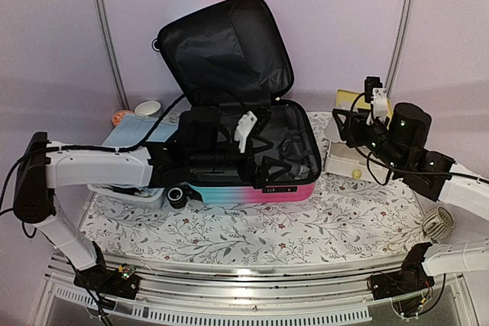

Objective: Open, take out, and arrange the luggage
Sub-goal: Pass from the left arm to the right, then place the makeup in the drawer.

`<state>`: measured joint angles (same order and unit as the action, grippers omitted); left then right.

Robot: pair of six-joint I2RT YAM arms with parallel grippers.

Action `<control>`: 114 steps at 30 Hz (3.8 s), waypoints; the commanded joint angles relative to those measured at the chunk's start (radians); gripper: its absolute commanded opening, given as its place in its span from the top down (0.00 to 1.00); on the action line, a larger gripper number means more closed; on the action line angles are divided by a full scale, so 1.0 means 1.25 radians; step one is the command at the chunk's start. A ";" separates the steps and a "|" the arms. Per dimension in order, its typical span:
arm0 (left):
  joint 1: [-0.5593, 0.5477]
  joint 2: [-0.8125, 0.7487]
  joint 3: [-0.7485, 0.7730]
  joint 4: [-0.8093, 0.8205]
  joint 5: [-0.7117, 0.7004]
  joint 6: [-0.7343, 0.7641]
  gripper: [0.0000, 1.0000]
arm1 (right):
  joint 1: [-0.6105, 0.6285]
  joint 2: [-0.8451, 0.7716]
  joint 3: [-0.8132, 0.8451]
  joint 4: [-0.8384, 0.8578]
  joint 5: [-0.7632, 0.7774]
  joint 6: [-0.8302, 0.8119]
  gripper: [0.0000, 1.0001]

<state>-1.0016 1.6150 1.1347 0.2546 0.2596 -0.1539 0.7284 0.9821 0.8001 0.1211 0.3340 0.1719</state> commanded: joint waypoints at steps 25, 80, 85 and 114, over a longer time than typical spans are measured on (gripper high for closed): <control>0.012 -0.151 -0.116 -0.065 -0.293 -0.021 0.02 | -0.093 0.352 0.054 -0.169 0.529 -0.451 0.59; 0.069 -0.152 -0.150 -0.034 -0.249 -0.062 0.02 | -0.461 0.231 0.075 -0.324 -0.109 0.157 0.27; 0.070 -0.149 -0.143 -0.043 -0.250 -0.063 0.02 | -0.461 0.236 0.079 -0.315 -0.117 0.171 0.38; 0.073 -0.186 -0.183 -0.010 -0.225 -0.062 0.02 | -0.461 0.197 -0.166 0.098 -0.333 0.680 0.47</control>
<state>-0.9241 1.4261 0.9417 0.2012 -0.0338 -0.2367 0.1513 1.2068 0.5987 0.2020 -0.1806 0.9962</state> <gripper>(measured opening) 0.984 0.506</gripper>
